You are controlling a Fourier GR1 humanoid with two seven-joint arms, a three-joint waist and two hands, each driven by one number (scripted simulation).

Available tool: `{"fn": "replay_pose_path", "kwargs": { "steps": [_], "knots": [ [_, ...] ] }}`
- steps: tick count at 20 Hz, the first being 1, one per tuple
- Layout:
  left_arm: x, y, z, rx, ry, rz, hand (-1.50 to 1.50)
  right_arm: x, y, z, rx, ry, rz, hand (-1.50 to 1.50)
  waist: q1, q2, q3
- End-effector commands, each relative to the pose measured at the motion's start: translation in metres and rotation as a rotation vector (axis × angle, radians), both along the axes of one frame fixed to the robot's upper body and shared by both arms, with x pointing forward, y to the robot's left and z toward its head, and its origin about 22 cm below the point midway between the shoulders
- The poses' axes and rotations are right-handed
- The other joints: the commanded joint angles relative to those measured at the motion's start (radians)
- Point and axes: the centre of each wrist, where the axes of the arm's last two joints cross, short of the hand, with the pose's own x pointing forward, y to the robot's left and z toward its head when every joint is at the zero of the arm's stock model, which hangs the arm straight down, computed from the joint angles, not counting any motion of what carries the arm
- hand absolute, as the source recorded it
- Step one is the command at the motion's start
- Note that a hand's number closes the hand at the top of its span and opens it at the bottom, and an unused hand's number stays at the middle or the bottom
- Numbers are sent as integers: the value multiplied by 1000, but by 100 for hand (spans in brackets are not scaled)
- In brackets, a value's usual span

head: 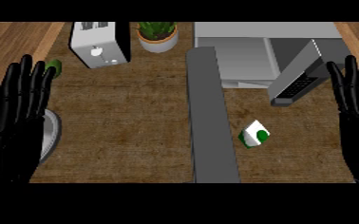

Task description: Pick up the milk, place it into the microwave and close the microwave

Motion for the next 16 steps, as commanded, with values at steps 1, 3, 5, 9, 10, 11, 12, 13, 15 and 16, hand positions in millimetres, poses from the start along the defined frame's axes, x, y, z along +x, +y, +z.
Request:
{"fn": "replay_pose_path", "kwargs": {
  "steps": [1,3,5,9,10,11,12,13,15,16],
  "knots": [
    [3,-14,-4,12,-12,3,-150,-4,-1,5,7,-10,36,-150,-19,9,-13],
    [0,7,-5,-2,-15,-8,-150,-22,12,-26,35,11,64,-150,-19,9,-13],
    [7,-14,-20,-2,-2,-46,-150,-24,24,-31,25,24,120,-150,-21,10,-13],
    [3,-32,-34,-172,175,-67,-150,-51,17,-44,102,179,228,-150,-32,8,-13],
    [1,-25,-42,-170,171,-78,-150,-55,26,-51,97,201,229,-150,-26,8,-13],
    [-3,-42,-46,-181,195,-71,-150,-60,25,-35,92,184,220,-150,-26,8,-13],
    [-2,-43,-65,-168,189,-68,-150,-66,-1,-51,100,189,216,-150,-30,9,-13],
    [-17,-62,-52,-180,180,-81,-150,-72,-2,-51,94,190,222,-150,-27,7,-13],
    [-13,-68,-70,-177,189,-87,-150,-84,11,-72,105,202,215,-150,-28,8,-13],
    [-23,-65,-58,-178,193,-89,-150,-89,18,-68,89,211,226,-150,-23,7,-13]
  ]
}}
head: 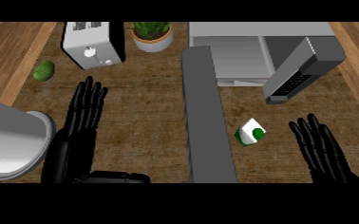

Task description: Pick up the milk, place it into the microwave and close the microwave

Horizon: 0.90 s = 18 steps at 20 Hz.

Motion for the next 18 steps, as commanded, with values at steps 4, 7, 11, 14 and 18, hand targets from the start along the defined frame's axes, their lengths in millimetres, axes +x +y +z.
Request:
{"fn": "replay_pose_path", "kwargs": {
  "steps": [4,7,11,14,18],
  "knots": [
    [-16,-15,-17,-9,1,-5,-150,-27,-22,-29,-34,74,-44,-150,5,1,0],
    [-12,-37,-14,-28,-1,1,-150,-49,-17,-56,-31,69,-16,-150,0,0,0],
    [-32,-62,-32,-32,-1,-7,-150,-44,-17,-85,-46,77,-50,-150,5,0,0],
    [-26,-57,-41,-17,3,17,-150,-35,-18,-91,-62,68,-77,-150,6,1,-1],
    [-50,-56,-37,-28,5,11,-150,-19,-15,-116,-60,65,-112,-150,10,1,0]
  ]
}}
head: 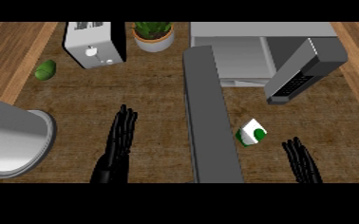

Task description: Pick up the milk, place it into the microwave and close the microwave

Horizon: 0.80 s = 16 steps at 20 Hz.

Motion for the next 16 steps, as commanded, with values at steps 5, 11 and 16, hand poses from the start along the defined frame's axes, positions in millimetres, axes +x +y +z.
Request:
{"fn": "replay_pose_path", "kwargs": {
  "steps": [5,11,16],
  "knots": [
    [4,10,-6,-22,38,-41,-150,30,2,-39,-16,18,-23,-150,1,1,0],
    [-20,15,-6,-23,26,-30,-150,56,-9,-73,-31,30,-67,-150,6,1,0],
    [-36,27,0,-50,51,-39,-150,74,-16,-86,-76,7,-107,-150,9,1,0]
  ]
}}
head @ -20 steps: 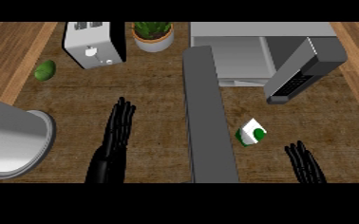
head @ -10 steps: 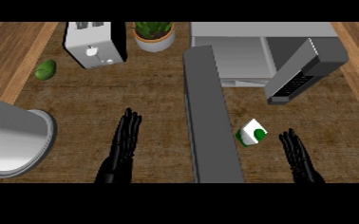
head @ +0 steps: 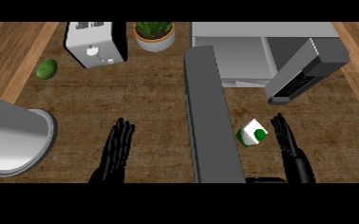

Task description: Pick up the milk, place it into the microwave and close the microwave

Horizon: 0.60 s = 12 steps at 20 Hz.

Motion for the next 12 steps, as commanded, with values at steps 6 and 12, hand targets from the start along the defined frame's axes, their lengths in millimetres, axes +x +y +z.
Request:
{"fn": "replay_pose_path", "kwargs": {
  "steps": [6,12],
  "knots": [
    [9,31,-25,-11,20,-5,-150,36,-22,-22,-57,-18,-62,-150,-1,1,0],
    [-7,61,-6,-15,23,-3,-150,47,-2,-51,-65,-7,-88,150,4,1,0]
  ]
}}
